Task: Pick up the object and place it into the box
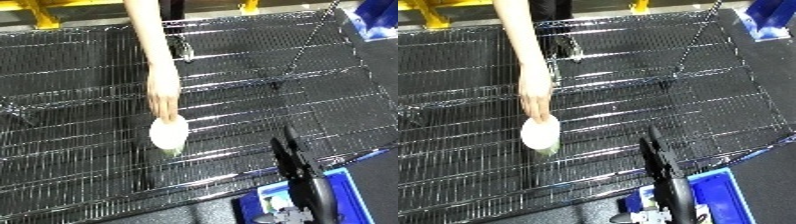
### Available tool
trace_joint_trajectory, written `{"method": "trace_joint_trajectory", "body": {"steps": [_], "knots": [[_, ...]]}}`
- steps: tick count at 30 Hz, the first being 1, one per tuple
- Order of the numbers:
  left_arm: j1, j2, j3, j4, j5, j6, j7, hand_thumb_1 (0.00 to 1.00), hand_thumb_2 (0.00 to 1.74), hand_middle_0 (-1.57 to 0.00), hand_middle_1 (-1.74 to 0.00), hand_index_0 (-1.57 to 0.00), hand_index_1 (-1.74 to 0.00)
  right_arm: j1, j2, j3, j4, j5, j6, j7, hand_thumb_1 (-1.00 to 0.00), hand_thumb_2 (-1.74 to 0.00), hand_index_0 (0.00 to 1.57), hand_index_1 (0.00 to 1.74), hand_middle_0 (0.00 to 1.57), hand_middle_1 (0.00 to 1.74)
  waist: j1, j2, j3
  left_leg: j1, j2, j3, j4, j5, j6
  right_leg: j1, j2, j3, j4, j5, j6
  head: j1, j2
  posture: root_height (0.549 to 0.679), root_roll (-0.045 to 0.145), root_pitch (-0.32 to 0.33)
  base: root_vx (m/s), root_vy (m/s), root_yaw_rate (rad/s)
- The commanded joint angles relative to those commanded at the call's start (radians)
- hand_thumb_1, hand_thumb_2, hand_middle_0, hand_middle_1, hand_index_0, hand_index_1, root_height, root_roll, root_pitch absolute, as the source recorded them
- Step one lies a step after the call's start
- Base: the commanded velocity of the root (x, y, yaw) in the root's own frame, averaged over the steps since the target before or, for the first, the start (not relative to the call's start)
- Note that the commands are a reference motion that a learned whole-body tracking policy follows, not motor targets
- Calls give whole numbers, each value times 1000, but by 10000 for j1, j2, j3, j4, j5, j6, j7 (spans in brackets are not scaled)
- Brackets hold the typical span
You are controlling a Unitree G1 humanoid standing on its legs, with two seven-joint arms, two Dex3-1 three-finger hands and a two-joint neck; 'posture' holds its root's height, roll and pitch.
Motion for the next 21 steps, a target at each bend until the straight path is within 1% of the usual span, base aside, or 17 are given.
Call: {"method": "trace_joint_trajectory", "body": {"steps": [5, 9, 11, 13, 17, 21], "knots": [[37, 11, -9, 40, 22, 46, -44, 1000, 1740, -1570, -1740, -1570, -1740, -3, -16, 4, 169, -41, -27, -157, 0, 0, 0, 0, 0, 0, 4, 0, -29, 4, 12, 29, 42, -17, -4, -7, -37, -6, 37, 2, 28, 93, -119, 666, 43, -60, 15, 7, -2], [97, 29, 1, 75, 30, 95, -126, 1000, 1740, -1570, -1740, -1570, -1740, 52, -59, -18, 298, -190, -26, -230, 0, 0, 0, 0, 0, 0, -4, 9, -26, -31, 17, 50, 163, -67, -6, -30, -59, 10, 124, -16, 31, 112, -164, 665, 43, -63, 16, 4, -14], [106, 32, -24, 70, 38, 122, -150, 1000, 1740, -1570, -1740, -1570, -1740, 56, -114, 20, 399, -342, 13, -199, 0, 0, 0, 0, 0, 0, 2, 24, -3, -60, 14, 57, 229, -84, -10, -48, -79, 12, 165, -18, 30, 207, -209, 665, 43, -65, 23, 7, -2], [88, 37, -63, 51, 44, 156, -149, 1000, 1740, -1570, -1740, -1570, -1740, -4, -185, 90, 527, -553, 58, -186, 0, 0, 0, 0, 0, 0, 17, 50, 39, -105, 9, 56, 298, -93, -16, -83, -99, 9, 211, -16, 29, 218, -236, 665, 44, -67, 16, 9, 7], [-22, 46, -166, 31, 44, 180, -70, 1000, 1740, -1570, -1740, -1570, -1740, -326, -321, 275, 752, -998, 174, -176, 0, 0, 0, 0, 0, 0, 61, 113, 165, -237, -8, 37, 421, -77, -34, -225, -126, 11, 348, -12, 30, 255, -227, 663, 44, -68, 4, 13, 17], [-189, 45, -213, 91, 25, 137, 27, 1000, 1740, -1570, -1740, -1570, -1740, -794, -423, 431, 878, -1342, 373, -159, 0, 0, 0, 0, 0, 0, 124, 153, 303, -388, -55, 3, 548, -68, -46, -378, -154, 10, 510, -18, 25, 225, -239, 662, 45, -68, 10, 14, 41]]}}
